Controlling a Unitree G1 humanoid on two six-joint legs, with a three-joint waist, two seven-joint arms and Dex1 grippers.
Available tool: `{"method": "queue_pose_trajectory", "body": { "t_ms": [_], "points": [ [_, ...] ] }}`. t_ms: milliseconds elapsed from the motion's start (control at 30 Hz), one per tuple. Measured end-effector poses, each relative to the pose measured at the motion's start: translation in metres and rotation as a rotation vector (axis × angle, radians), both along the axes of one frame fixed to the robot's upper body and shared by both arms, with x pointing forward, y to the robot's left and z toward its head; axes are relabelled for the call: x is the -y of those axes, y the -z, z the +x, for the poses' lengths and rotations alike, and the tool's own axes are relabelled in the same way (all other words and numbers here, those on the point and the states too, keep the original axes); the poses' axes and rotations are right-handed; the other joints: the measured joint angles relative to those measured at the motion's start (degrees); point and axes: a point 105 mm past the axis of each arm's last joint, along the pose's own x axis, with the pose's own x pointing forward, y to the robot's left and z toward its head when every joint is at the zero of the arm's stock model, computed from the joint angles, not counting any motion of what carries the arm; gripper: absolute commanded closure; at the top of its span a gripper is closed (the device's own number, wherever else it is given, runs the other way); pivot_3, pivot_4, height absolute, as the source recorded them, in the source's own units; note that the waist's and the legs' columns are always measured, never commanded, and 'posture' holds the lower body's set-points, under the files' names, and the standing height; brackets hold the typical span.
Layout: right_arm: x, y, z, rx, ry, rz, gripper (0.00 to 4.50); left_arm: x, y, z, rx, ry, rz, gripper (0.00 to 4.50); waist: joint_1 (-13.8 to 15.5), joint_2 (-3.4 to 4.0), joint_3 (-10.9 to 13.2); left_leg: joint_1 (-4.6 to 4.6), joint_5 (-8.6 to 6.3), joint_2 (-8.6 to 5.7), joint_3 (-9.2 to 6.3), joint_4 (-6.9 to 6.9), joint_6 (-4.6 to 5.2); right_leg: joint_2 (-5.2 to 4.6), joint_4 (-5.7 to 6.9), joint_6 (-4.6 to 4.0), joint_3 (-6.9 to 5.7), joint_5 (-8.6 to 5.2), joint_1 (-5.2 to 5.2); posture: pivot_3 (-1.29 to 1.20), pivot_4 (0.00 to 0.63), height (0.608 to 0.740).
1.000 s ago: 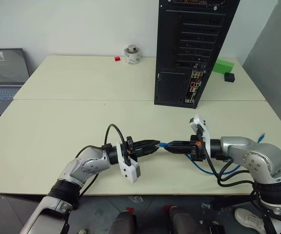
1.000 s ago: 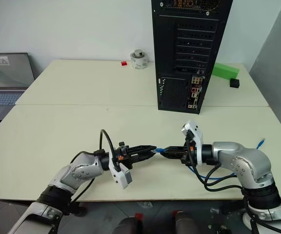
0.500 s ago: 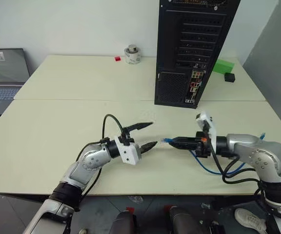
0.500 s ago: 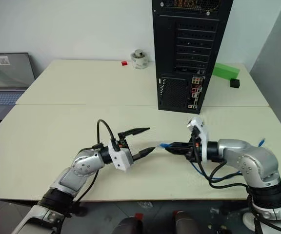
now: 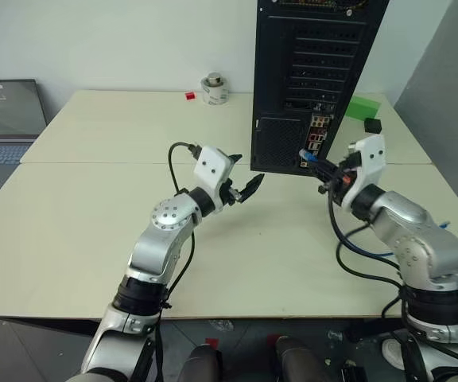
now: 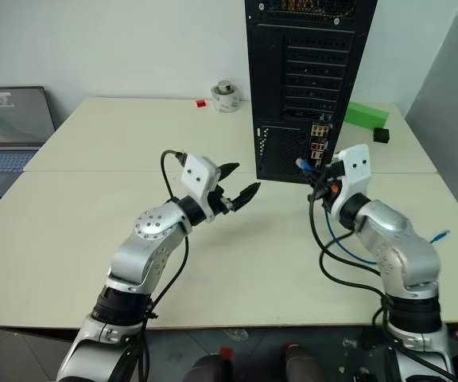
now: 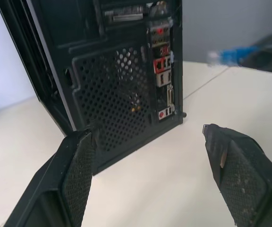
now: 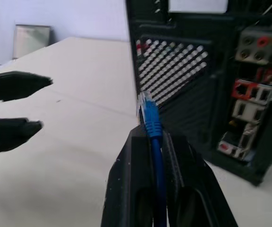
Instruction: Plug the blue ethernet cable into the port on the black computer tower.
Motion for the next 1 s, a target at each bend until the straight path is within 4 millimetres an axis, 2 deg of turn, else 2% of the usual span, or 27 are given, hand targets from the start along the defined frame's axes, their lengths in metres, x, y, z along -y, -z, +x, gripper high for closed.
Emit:
{"method": "queue_pose_trajectory", "body": {
  "t_ms": [67,200,367,800,1000],
  "points": [
    [-0.005,-0.001,0.007,0.039,0.06,-0.018,4.5,0.003,-0.012,0.005,-0.001,-0.003,-0.008,0.78,0.0,0.0,0.0,0.0,0.0,0.03,0.0,-0.04,-0.01,-0.01,-0.02,-0.01,0.05,0.0,-0.03,0.0,0.15,0.74],
    [-0.009,0.002,0.013,0.062,0.114,-0.031,4.5,0.001,-0.005,0.01,-0.056,-0.004,0.007,0.78,0.0,0.0,0.0,-0.01,0.01,0.02,0.0,-0.03,-0.01,-0.04,-0.02,-0.01,0.06,0.0,-0.05,0.0,0.15,0.74],
    [-0.01,0.005,0.016,0.074,0.144,-0.057,4.5,0.005,-0.013,0.01,-0.039,0.026,0.012,0.78,0.0,0.0,0.0,-0.02,0.01,0.0,0.02,-0.03,-0.01,-0.06,-0.02,-0.01,0.08,0.0,-0.05,0.0,0.15,0.74],
    [-0.005,0.006,0.02,0.086,0.206,-0.09,4.5,0.009,-0.014,0.008,-0.042,0.057,0.006,0.78,0.0,0.01,0.0,-0.02,0.0,0.0,0.02,-0.04,-0.01,-0.06,-0.02,-0.01,0.08,0.0,-0.05,0.0,0.15,0.74],
    [-0.006,0.0,0.027,0.131,0.261,-0.105,4.5,0.01,-0.016,0.008,-0.034,0.064,0.005,0.78,0.0,0.01,0.0,-0.02,0.01,0.01,0.03,-0.04,-0.01,-0.05,-0.02,-0.01,0.08,0.0,-0.06,0.0,0.15,0.74]
  ]
}}
